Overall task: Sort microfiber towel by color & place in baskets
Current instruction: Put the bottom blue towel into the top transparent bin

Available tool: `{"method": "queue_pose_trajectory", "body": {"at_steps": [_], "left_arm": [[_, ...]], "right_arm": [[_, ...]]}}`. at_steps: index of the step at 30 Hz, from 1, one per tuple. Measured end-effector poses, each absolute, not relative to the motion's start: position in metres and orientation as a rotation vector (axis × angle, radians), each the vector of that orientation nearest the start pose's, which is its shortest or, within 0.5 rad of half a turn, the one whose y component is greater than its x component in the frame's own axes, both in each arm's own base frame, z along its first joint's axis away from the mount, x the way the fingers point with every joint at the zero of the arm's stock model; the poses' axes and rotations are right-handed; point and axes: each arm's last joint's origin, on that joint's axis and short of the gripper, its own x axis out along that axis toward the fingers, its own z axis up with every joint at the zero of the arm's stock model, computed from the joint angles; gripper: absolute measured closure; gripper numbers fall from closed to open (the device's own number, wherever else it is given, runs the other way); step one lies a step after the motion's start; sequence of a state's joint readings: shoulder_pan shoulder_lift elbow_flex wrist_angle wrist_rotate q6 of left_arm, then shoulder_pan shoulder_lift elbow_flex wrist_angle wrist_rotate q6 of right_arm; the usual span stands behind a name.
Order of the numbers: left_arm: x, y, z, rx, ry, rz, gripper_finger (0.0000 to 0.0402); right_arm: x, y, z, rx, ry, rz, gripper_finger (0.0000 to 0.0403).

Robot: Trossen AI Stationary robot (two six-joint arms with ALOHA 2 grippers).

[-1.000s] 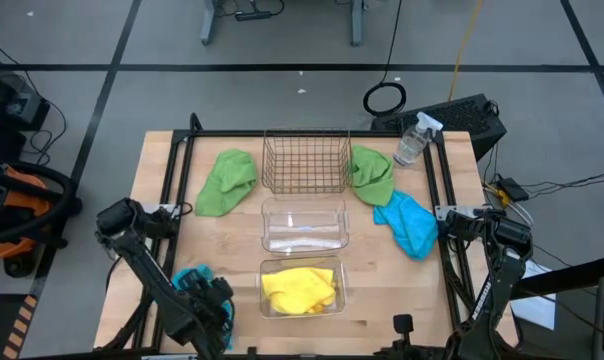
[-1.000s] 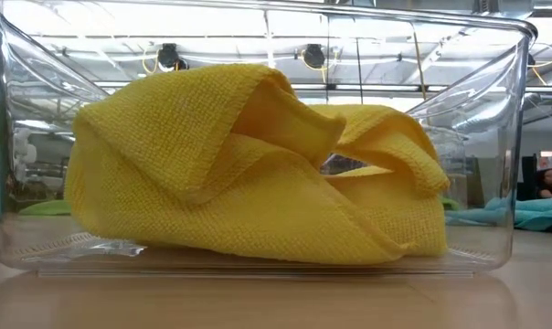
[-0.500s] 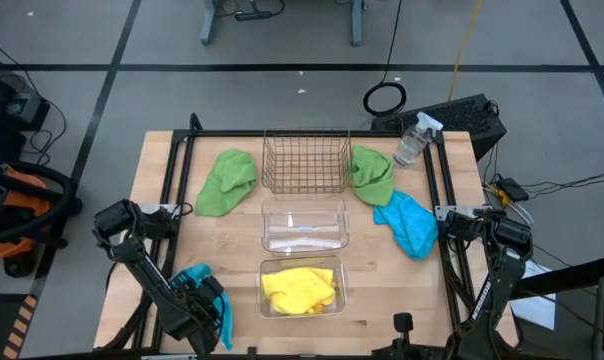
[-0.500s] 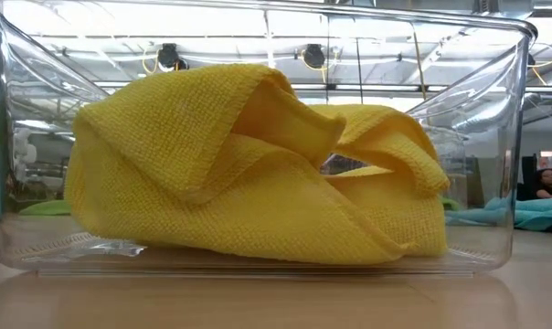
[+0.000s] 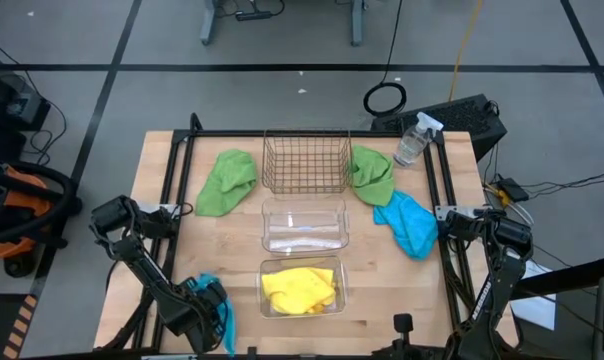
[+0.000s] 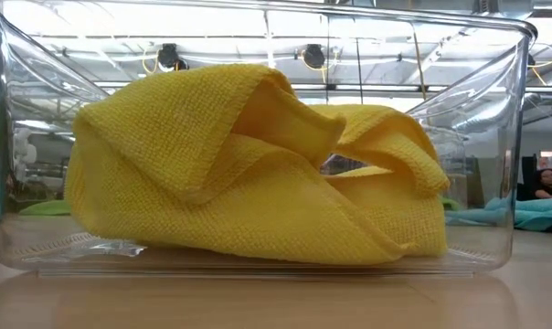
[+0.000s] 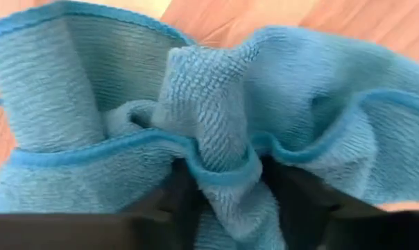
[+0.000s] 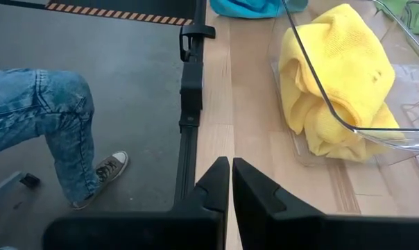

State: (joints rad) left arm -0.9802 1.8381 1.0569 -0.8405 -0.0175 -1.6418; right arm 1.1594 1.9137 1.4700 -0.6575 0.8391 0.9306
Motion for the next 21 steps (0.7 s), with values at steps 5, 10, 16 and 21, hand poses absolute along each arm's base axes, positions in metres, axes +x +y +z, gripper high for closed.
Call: {"method": "queue_pose_trajectory", "body": {"at_steps": [5,10,16,21], "left_arm": [[0.168,-0.249,0.131,-0.478,1.321,0.626,0.0358],[0.172,-0.25,0.133,-0.478,1.202,0.635,0.0382],[0.181,-0.255,0.161,-0.413,1.145,0.681,0.0381],[0.189,-0.254,0.194,-0.318,1.074,0.729,0.0382]], "right_arm": [[0.178,0.355,0.224,-0.018,0.634,-0.005,0.0392],[0.178,0.356,0.225,-0.013,0.629,0.001,0.0392],[0.183,0.357,0.227,-0.095,0.594,0.027,0.0392],[0.192,0.351,0.23,-0.228,0.496,-0.051,0.0392]]}}
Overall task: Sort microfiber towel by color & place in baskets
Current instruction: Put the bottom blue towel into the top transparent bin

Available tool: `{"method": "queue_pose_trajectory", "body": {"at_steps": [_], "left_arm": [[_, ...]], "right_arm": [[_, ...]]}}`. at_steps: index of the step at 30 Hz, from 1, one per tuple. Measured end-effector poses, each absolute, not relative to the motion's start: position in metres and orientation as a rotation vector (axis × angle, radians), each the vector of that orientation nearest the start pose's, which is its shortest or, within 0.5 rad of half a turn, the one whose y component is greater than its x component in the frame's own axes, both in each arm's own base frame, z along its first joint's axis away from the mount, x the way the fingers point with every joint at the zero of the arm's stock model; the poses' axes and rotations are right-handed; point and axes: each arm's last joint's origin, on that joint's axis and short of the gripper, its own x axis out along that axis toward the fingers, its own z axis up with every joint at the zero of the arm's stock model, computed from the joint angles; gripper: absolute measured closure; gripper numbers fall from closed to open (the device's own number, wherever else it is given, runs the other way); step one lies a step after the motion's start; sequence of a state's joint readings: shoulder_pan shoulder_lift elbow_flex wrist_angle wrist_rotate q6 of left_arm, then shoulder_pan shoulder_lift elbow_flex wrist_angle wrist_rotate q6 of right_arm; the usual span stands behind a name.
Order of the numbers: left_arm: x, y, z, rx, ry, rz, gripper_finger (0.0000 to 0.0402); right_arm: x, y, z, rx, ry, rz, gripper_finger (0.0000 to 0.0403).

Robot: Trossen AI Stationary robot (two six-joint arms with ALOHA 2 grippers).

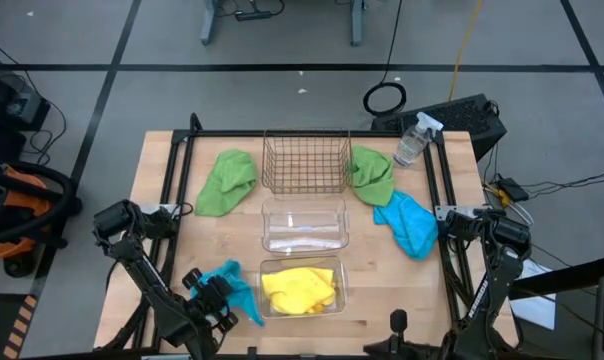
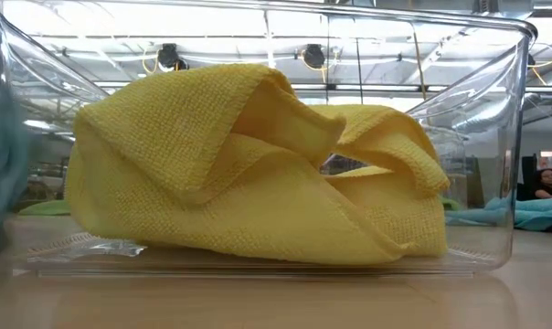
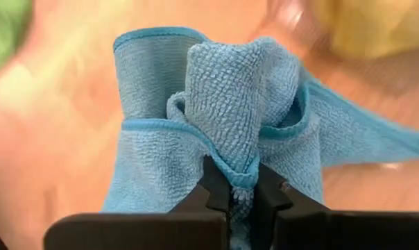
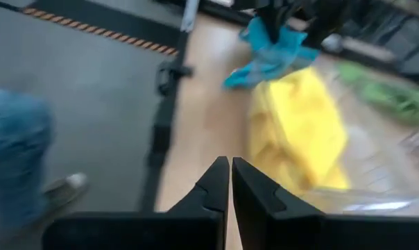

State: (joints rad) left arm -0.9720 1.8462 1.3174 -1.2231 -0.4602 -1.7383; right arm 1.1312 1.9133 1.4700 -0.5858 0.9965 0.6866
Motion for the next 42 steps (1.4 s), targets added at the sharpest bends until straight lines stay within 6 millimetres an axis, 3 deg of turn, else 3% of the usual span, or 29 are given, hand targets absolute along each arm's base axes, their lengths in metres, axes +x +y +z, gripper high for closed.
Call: {"method": "queue_pose_trajectory", "body": {"at_steps": [6,11,19,30,37,42], "left_arm": [[0.203,-0.252,0.221,-0.189,0.987,0.682,0.0383],[0.214,-0.241,0.232,-0.105,0.949,0.713,0.0383],[0.224,-0.219,0.249,-0.02,0.96,0.822,0.0382],[0.232,-0.2,0.291,0.043,0.804,0.746,0.0381],[0.235,-0.184,0.309,0.122,0.722,0.728,0.0381],[0.246,-0.173,0.311,0.22,0.742,0.718,0.0381]], "right_arm": [[0.217,0.332,0.236,-0.325,0.506,-0.091,0.0392],[0.244,0.311,0.242,-0.37,0.592,-0.052,0.0392],[0.278,0.271,0.255,-0.555,0.643,-0.077,0.0392],[0.326,0.203,0.271,-0.589,0.738,-0.034,0.0392],[0.36,0.163,0.279,-0.572,0.672,-0.03,0.0385],[0.379,0.141,0.289,-0.592,0.568,-0.027,0.0355]]}}
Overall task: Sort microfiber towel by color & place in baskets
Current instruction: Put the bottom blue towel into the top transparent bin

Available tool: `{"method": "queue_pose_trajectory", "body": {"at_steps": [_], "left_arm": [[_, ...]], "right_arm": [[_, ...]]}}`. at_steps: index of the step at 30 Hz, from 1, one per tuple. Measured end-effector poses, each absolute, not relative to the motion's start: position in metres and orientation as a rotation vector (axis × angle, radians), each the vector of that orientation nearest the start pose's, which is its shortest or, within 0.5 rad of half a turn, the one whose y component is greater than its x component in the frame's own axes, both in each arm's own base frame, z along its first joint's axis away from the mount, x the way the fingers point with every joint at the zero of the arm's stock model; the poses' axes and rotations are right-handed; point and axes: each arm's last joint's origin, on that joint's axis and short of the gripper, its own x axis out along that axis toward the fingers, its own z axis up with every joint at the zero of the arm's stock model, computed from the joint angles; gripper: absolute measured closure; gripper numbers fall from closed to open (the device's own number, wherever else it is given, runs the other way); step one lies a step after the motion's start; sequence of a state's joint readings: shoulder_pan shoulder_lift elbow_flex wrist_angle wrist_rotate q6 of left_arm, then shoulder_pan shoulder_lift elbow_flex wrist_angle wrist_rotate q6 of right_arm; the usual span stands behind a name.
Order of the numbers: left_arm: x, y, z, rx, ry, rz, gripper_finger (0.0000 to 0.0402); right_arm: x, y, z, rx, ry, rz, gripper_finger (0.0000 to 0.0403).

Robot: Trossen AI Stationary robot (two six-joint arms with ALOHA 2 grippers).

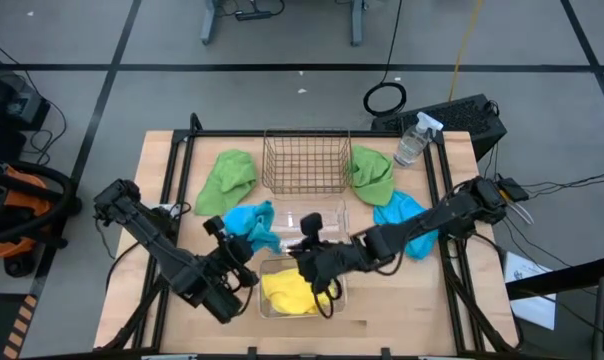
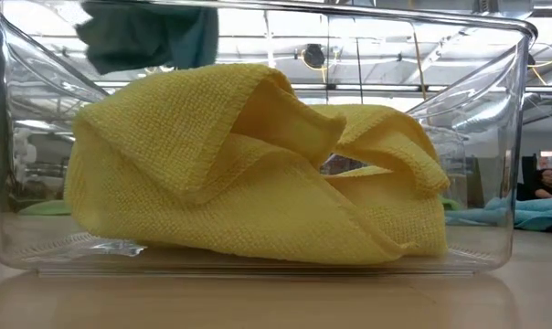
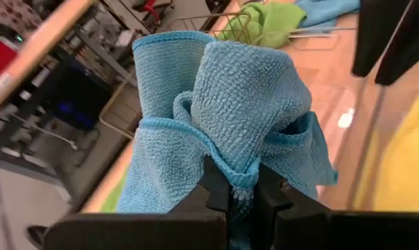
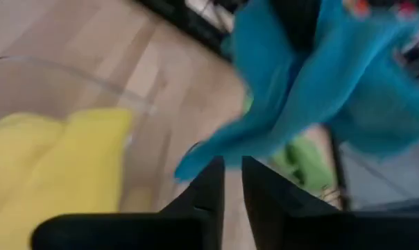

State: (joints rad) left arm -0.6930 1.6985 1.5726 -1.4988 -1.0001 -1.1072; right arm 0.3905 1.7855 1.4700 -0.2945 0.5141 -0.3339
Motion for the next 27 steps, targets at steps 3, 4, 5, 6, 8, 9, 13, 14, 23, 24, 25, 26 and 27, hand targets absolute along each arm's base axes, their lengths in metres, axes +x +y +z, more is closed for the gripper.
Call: {"method": "queue_pose_trajectory", "body": {"at_steps": [3,4,5,6,8,9,13,14,23,24,25,26,27], "left_arm": [[0.254,-0.164,0.311,0.254,0.759,0.724,0.0381],[0.258,-0.162,0.311,0.255,0.76,0.725,0.0381],[0.261,-0.16,0.311,0.254,0.76,0.724,0.0381],[0.264,-0.158,0.311,0.256,0.76,0.721,0.0381],[0.27,-0.156,0.312,0.267,0.76,0.696,0.0381],[0.273,-0.155,0.313,0.267,0.762,0.677,0.0381],[0.288,-0.156,0.317,0.286,0.769,0.557,0.0381],[0.291,-0.158,0.317,0.307,0.764,0.527,0.0381],[0.305,-0.166,0.325,0.499,0.718,0.36,0.0381],[0.306,-0.168,0.326,0.512,0.706,0.347,0.0381],[0.307,-0.168,0.327,0.53,0.701,0.336,0.0381],[0.308,-0.169,0.327,0.551,0.695,0.325,0.0381],[0.31,-0.17,0.329,0.564,0.681,0.315,0.0381]], "right_arm": [[0.386,0.13,0.294,-0.632,0.521,-0.05,0.0323],[0.388,0.126,0.296,-0.647,0.513,-0.057,0.031],[0.39,0.123,0.297,-0.661,0.504,-0.063,0.0296],[0.391,0.12,0.297,-0.673,0.499,-0.068,0.0281],[0.393,0.115,0.298,-0.692,0.497,-0.081,0.025],[0.394,0.113,0.299,-0.696,0.496,-0.09,0.0233],[0.396,0.107,0.3,-0.708,0.491,-0.103,0.0171],[0.397,0.105,0.3,-0.717,0.492,-0.103,0.0157],[0.397,0.104,0.298,-0.725,0.497,0.014,0.0106],[0.397,0.104,0.298,-0.723,0.496,0.026,0.0108],[0.397,0.104,0.298,-0.72,0.497,0.039,0.011],[0.397,0.104,0.297,-0.719,0.499,0.05,0.0113],[0.397,0.104,0.297,-0.716,0.5,0.067,0.0116]]}}
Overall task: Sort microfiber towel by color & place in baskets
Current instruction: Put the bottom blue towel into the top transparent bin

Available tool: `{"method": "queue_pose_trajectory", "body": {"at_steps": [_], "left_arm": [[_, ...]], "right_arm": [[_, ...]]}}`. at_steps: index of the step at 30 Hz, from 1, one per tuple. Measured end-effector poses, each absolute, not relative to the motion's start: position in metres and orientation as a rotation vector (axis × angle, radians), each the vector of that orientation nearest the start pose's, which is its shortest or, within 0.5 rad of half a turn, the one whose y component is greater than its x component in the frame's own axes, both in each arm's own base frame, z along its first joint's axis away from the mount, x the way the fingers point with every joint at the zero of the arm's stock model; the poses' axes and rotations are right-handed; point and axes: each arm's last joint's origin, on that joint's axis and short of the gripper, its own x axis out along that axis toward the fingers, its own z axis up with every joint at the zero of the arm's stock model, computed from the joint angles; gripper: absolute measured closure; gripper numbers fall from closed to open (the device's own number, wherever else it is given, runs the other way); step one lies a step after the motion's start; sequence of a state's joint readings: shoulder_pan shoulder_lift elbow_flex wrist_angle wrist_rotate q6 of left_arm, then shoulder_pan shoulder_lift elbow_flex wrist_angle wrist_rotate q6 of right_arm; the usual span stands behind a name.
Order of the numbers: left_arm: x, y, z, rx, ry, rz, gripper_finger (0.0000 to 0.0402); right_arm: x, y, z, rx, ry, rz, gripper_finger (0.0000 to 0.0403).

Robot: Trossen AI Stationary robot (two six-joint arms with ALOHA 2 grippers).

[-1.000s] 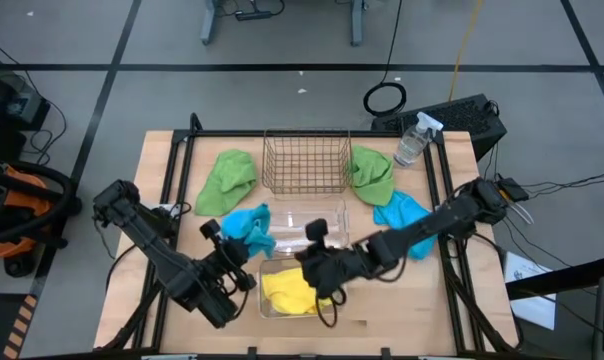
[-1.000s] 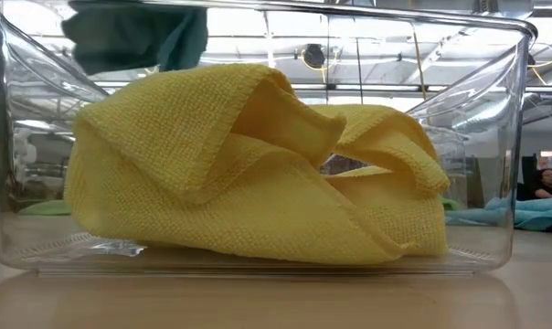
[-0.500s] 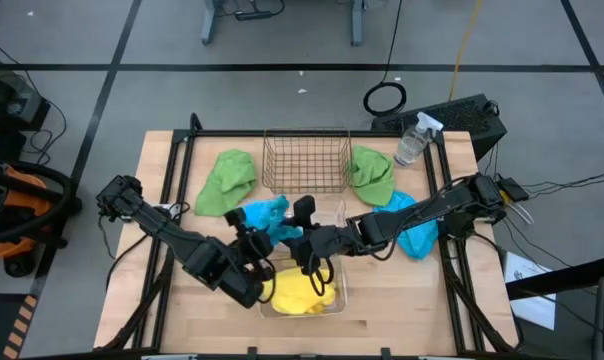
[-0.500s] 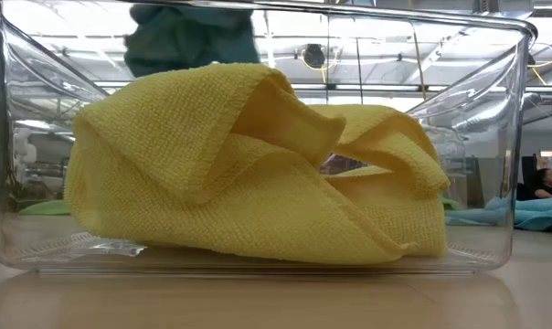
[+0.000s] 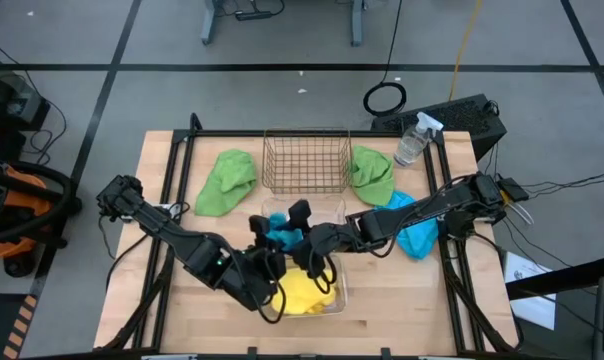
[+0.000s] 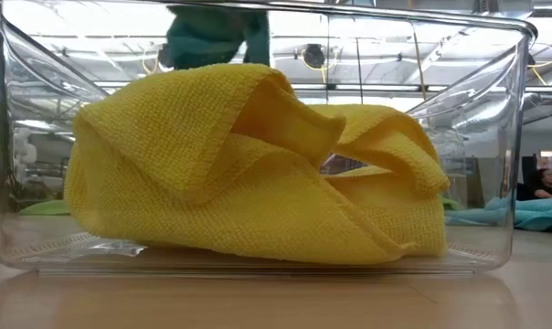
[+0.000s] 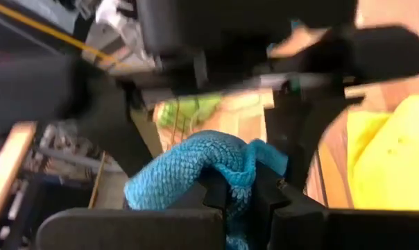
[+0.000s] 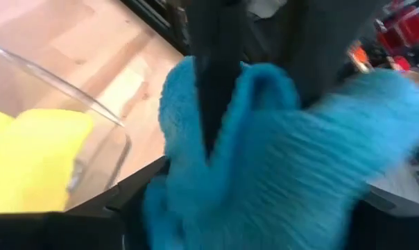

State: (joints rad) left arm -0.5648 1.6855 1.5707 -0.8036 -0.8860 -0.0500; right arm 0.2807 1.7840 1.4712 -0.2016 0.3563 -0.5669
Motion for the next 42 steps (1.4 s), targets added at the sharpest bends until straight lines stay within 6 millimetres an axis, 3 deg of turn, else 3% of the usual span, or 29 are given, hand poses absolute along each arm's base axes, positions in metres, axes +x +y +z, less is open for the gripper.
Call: {"method": "queue_pose_trajectory", "body": {"at_steps": [6,18,22,28,33,42], "left_arm": [[0.314,-0.172,0.333,0.601,0.645,0.287,0.0381],[0.311,-0.182,0.331,0.488,0.621,0.252,0.0379],[0.309,-0.18,0.328,0.409,0.637,0.28,0.0353],[0.305,-0.184,0.327,0.323,0.63,0.31,0.0274],[0.3,-0.189,0.319,0.285,0.633,0.315,0.0217],[0.293,-0.187,0.3,0.269,0.588,0.472,0.0197]], "right_arm": [[0.395,0.105,0.294,-0.696,0.526,0.091,0.0164],[0.389,0.107,0.287,-0.622,0.618,0.072,0.0375],[0.384,0.108,0.287,-0.625,0.651,0.069,0.0378],[0.365,0.102,0.292,-0.598,0.764,0.027,0.0362],[0.354,0.098,0.3,-0.57,0.796,0.004,0.0372],[0.347,0.096,0.296,-0.559,0.84,0.032,0.0368]]}}
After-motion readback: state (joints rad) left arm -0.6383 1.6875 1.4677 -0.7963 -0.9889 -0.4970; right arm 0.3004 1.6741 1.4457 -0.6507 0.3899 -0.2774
